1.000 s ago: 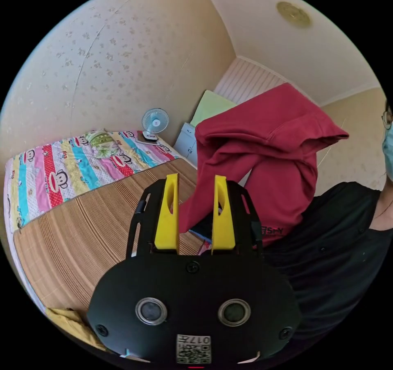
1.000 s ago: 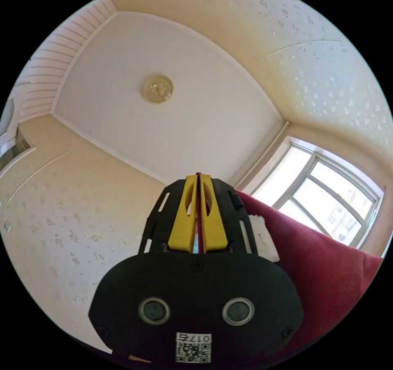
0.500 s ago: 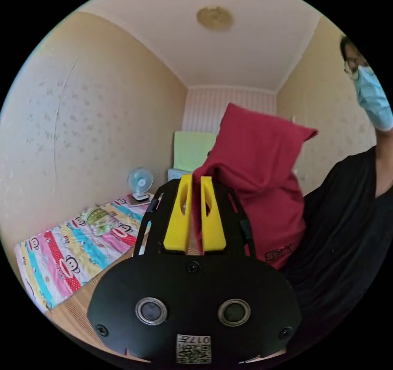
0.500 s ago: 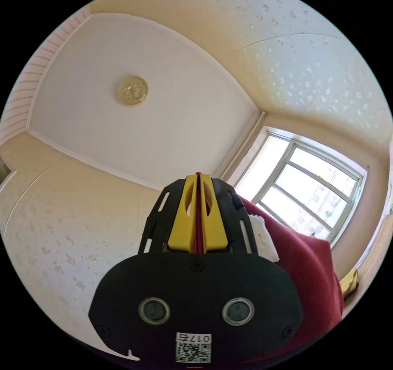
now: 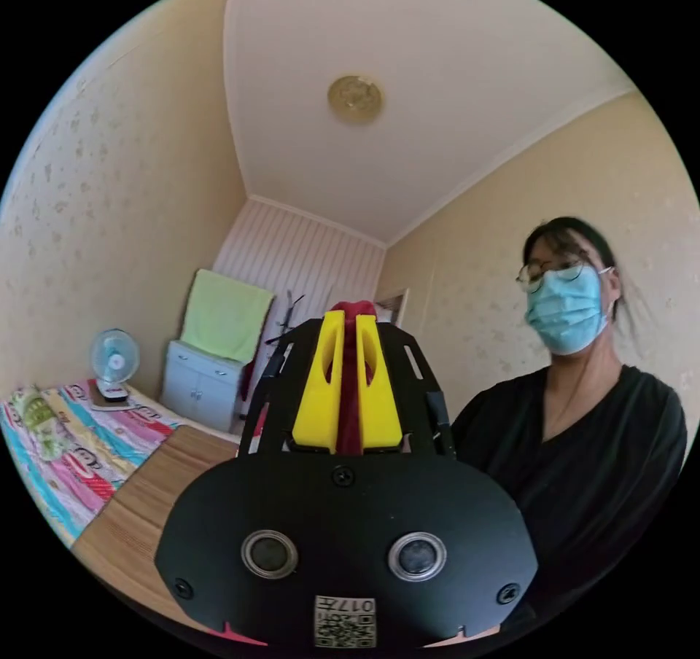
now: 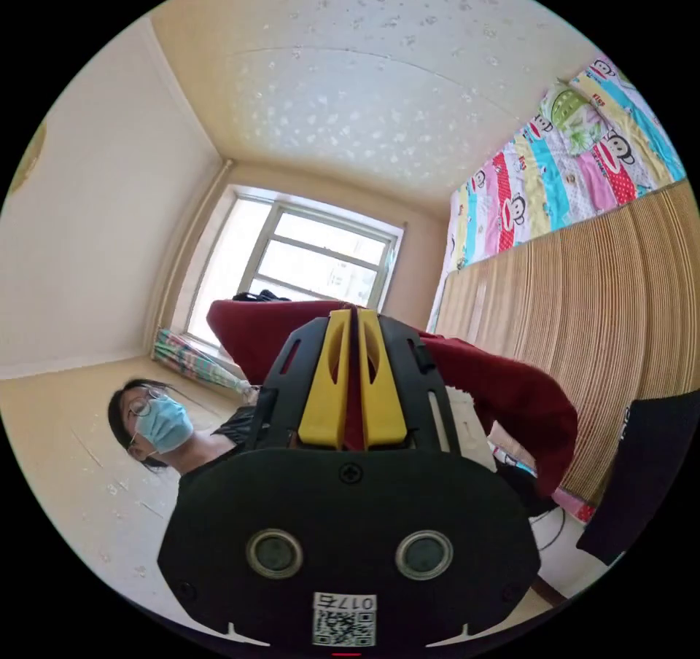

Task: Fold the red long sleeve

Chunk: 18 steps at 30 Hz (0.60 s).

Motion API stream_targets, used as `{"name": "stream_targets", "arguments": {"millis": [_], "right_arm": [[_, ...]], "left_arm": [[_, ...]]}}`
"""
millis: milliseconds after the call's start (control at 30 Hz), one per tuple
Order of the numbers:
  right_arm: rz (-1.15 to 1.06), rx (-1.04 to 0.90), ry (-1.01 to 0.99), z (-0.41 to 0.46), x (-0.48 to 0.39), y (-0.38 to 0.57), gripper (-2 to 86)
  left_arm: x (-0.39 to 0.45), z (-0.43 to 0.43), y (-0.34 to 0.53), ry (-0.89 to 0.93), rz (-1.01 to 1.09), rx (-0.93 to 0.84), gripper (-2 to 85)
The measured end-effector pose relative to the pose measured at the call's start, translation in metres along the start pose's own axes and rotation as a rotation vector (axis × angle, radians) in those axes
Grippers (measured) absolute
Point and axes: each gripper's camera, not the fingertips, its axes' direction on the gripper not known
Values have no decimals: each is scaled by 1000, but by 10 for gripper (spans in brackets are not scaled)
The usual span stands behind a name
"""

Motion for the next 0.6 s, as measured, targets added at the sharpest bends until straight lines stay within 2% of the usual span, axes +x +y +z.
{"name": "stream_targets", "arguments": {"millis": [133, 233, 400, 500, 600], "right_arm": [[-3, -83, 156, 35, 7, 17, 19], [-44, -15, 137, 38, 13, 41, 16], [-42, 23, 111, 54, 17, 82, 24], [-113, -30, 105, 80, -1, 102, 60], [-219, -52, 199, 109, -24, 121, 126]], "left_arm": [[-6, 2, 0, -14, -51, 33, 15], [4, -1, -13, -57, -47, 43, 15], [35, -21, -57, -262, -42, 107, 14], [62, -23, -84, -407, -1, 95, 16], [87, -19, -107, -480, 45, 81, 17]]}}
